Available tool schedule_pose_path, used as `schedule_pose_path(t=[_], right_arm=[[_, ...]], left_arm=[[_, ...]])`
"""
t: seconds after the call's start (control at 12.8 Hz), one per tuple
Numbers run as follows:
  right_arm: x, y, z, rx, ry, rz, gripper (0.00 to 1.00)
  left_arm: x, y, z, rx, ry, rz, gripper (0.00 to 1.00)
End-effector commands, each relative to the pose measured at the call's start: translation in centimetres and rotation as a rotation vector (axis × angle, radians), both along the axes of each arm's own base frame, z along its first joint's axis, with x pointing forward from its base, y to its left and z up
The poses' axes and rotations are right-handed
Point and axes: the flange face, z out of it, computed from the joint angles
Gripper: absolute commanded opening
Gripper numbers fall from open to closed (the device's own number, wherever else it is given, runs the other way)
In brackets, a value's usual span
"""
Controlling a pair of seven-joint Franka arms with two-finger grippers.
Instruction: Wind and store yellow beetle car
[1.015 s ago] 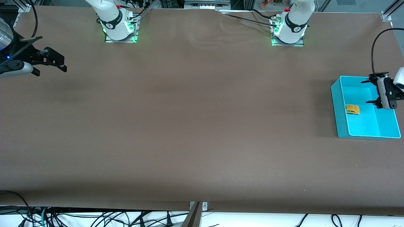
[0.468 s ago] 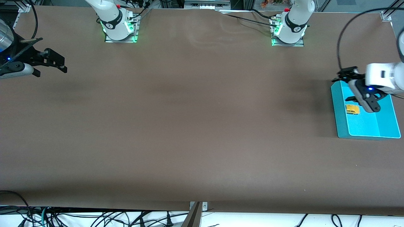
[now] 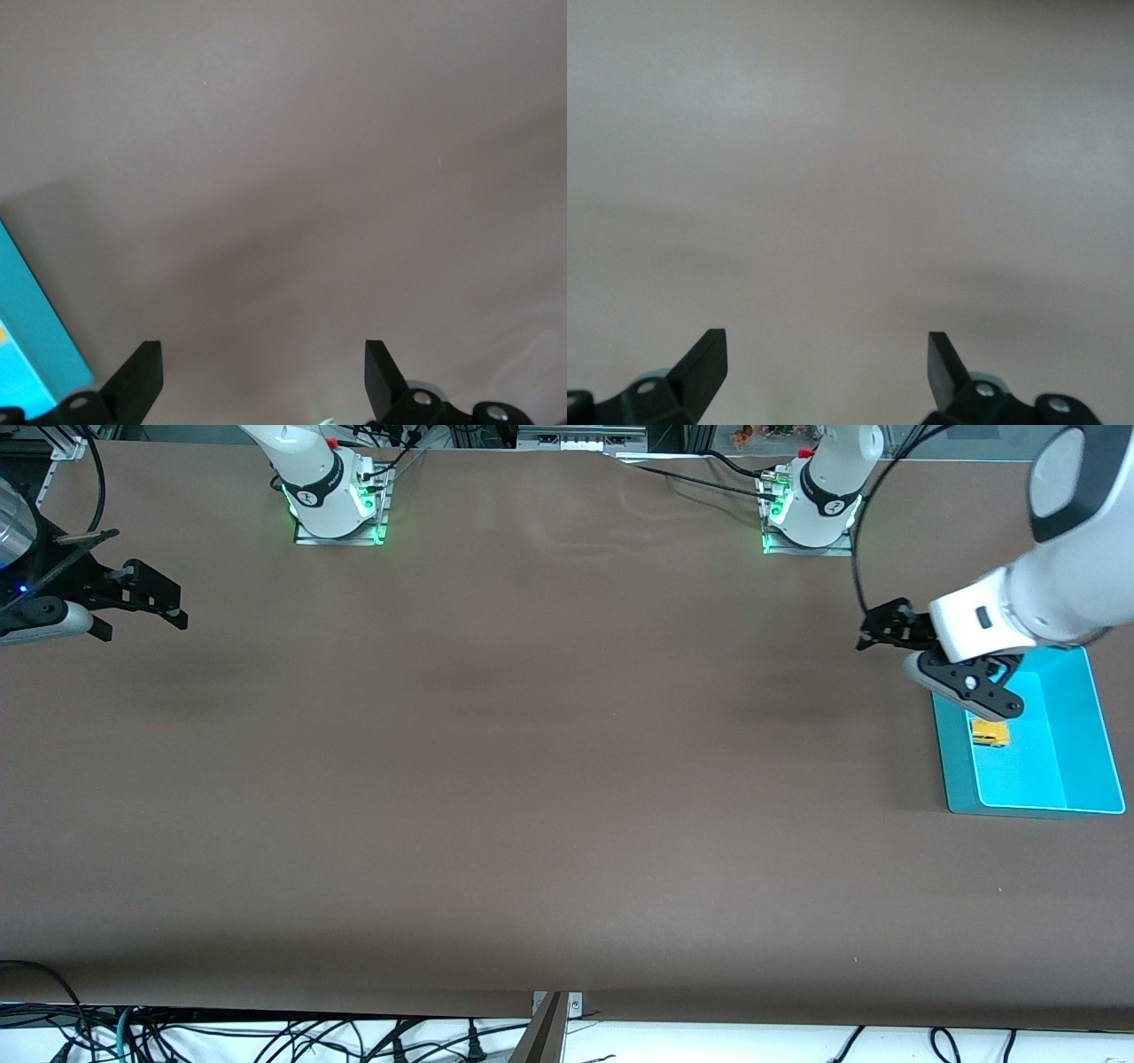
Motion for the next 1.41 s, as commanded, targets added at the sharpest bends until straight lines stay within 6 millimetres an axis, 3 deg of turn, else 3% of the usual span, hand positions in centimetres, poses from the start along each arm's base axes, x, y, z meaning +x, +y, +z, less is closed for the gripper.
schedule_pose_path(t=[0.0,0.47,1.33], right_arm=[[-0.1,0.3,0.9,-0.003,0.000,-0.002,1.00],[-0.1,0.4,1.2,0.001,-0.006,-0.006,1.00],[0.0,0.3,1.6,0.009,-0.015,0.002,1.00]], left_arm=[[-0.3,-2.7,1.7,0.075,-0.016,0.160,1.00],[0.7,1.9,1.5,0.053,-0.029,0.066,1.00],[1.1,2.5,0.8,0.049,-0.013,0.075,1.00]])
